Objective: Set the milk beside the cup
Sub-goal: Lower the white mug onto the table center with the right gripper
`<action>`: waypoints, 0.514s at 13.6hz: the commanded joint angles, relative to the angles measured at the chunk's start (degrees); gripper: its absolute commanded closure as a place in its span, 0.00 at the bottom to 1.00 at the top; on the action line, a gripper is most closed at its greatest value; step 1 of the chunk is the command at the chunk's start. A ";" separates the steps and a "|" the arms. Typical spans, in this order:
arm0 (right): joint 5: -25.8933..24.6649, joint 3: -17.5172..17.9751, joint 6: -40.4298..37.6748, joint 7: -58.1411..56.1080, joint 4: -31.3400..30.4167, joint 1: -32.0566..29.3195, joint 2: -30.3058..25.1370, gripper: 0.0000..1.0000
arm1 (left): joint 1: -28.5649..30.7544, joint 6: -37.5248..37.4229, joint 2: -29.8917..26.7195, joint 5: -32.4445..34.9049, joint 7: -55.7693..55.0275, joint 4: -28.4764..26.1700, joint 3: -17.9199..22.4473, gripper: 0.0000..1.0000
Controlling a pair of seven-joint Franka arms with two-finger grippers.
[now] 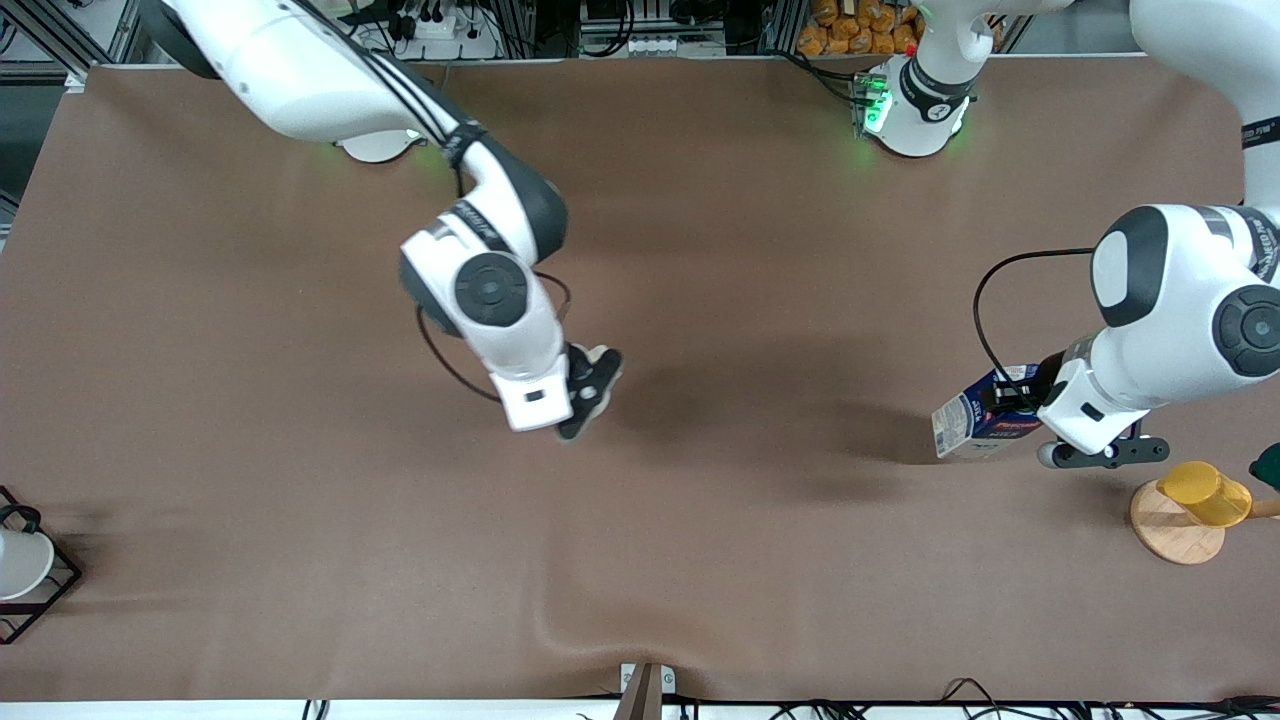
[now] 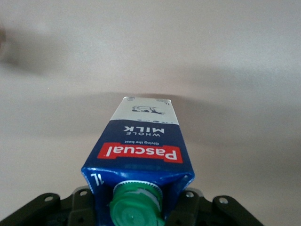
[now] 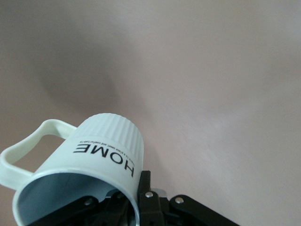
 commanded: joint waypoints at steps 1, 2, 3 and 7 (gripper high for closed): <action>-1.67 -0.57 1.63 5.67 0.74 0.81 3.46 1.00 | 0.17 -1.37 -0.71 0.30 -0.42 0.28 -0.25 0.45; -1.67 -0.57 3.12 8.49 0.66 1.07 4.95 1.00 | 0.17 -1.37 -0.71 0.30 -0.42 0.28 -0.25 0.45; -1.93 -0.57 4.17 9.91 0.74 1.77 6.27 1.00 | 0.17 -1.37 -0.71 0.30 -0.50 0.28 -0.25 0.45; -2.03 -4.16 7.17 10.53 1.01 7.12 7.60 1.00 | 0.08 -1.37 -0.71 0.30 -0.94 0.28 -0.25 0.45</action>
